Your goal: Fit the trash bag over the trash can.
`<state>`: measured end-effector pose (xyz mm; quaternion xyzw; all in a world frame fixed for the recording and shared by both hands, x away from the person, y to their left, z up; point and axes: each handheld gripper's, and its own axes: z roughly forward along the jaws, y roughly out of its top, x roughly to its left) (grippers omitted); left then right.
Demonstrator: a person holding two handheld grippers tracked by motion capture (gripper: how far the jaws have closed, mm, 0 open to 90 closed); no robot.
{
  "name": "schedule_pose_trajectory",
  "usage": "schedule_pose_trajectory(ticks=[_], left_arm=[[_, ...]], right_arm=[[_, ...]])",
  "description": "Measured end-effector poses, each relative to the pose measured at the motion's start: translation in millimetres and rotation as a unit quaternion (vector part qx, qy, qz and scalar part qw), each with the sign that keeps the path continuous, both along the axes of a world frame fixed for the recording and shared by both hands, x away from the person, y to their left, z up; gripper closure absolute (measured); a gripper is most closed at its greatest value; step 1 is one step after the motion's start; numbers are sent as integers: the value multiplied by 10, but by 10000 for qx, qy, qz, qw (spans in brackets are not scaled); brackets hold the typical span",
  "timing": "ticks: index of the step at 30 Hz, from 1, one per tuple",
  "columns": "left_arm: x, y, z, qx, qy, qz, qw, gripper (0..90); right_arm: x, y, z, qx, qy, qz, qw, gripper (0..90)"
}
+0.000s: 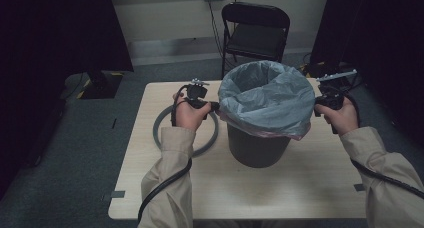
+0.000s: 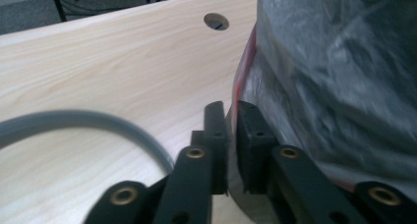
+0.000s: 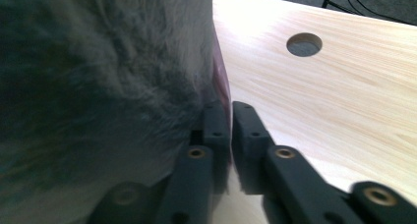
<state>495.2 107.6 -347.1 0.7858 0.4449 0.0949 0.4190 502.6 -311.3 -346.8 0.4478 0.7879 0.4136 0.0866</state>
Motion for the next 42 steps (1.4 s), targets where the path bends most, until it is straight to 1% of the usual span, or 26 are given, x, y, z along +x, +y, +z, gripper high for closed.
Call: schedule_pose_trajectory(ticks=[1, 2, 3, 5, 6, 7, 8, 10, 11, 12, 14, 15, 16, 17, 18, 20, 22, 24, 28, 31, 33, 34, 37, 38, 40, 42], left_arm=[[-33, 26, 12, 9, 13, 17, 10000, 708], [-69, 49, 20, -66, -71, 53, 9999, 616], [-108, 78, 27, -48, -182, 11, 9998, 531], [-199, 123, 33, 41, -230, -89, 9997, 461], [-248, 135, 24, 100, -272, -132, 9995, 398], [-306, 146, 11, 182, -286, -152, 9993, 337], [-358, 164, -15, 208, -333, -163, 9991, 305], [-456, 190, -95, 143, -317, -159, 9993, 241], [-496, 203, -144, 176, -310, -180, 9992, 220], [-535, 212, -193, 182, -280, -181, 9993, 212], [-612, 226, -295, 85, -244, -186, 9995, 197], [-654, 227, -340, 116, -216, -177, 9995, 195], [-697, 225, -387, 122, -208, -206, 9995, 193], [-736, 219, -434, 126, -214, -252, 9994, 187], [-773, 208, -477, 148, -192, -286, 9993, 184], [-837, 171, -573, 154, -207, -337, 9991, 182], [-896, 131, -682, 161, -168, -350, 9991, 175], [-944, 88, -802, 127, -84, -321, 9994, 158], [-1028, -1, -1033, 93, 14, -420, 9991, 159], [-1089, -80, -1162, 144, 66, -524, 9985, 159], [-1123, -127, -1239, 225, 57, -593, 9980, 159], [-1140, -144, -1270, 239, 33, -579, 9980, 159], [-1181, -182, -1342, 344, -10, -635, 9974, 159], [-1190, -193, -1366, 395, -24, -642, 9972, 159], [-1203, -211, -1403, 482, -31, -713, 9963, 159], [-1214, -222, -1438, 530, -49, -724, 9960, 159]], right_arm=[[-10, -17, 19, -46, -5, -28, 10000, 707], [-20, -34, 39, -117, -80, -54, 9999, 639], [-33, -50, 63, -204, -124, -54, 9997, 567], [-62, -92, 114, -317, -185, -106, 9993, 429], [-75, -112, 134, -312, -149, -93, 9994, 364], [-89, -126, 147, -294, -72, 23, 9995, 327], [-114, -137, 158, -366, -64, 127, 9992, 320], [-172, -149, 176, -632, -168, 200, 9977, 249], [-194, -158, 186, -698, -135, 261, 9971, 241], [-212, -168, 197, -739, -158, 301, 9967, 225], [-252, -188, 236, -805, -105, 333, 9961, 204], [-269, -202, 256, -822, -72, 335, 9960, 179], [-280, -218, 272, -813, -71, 404, 9958, 171], [-295, -235, 299, -813, -5, 441, 9957, 174], [-311, -253, 325, -802, -47, 434, 9958, 169], [-332, -285, 392, -688, -30, 468, 9965, 166], [-345, -310, 470, -592, -79, 471, 9971, 167], [-346, -320, 551, -596, -130, 433, 9972, 169], [-355, -321, 745, -580, -231, 430, 9971, 168], [-375, -319, 911, -630, -349, 498, 9962, 179], [-392, -283, 1016, -735, -418, 509, 9951, 178], [-398, -254, 1066, -748, -446, 530, 9948, 176], [-413, -123, 1204, -686, -585, 679, 9936, 170], [-414, -70, 1239, -611, -645, 743, 9933, 170], [-405, 54, 1289, -555, -663, 869, 9925, 170], [-389, 200, 1313, -588, -661, 989, 9912, 169]])
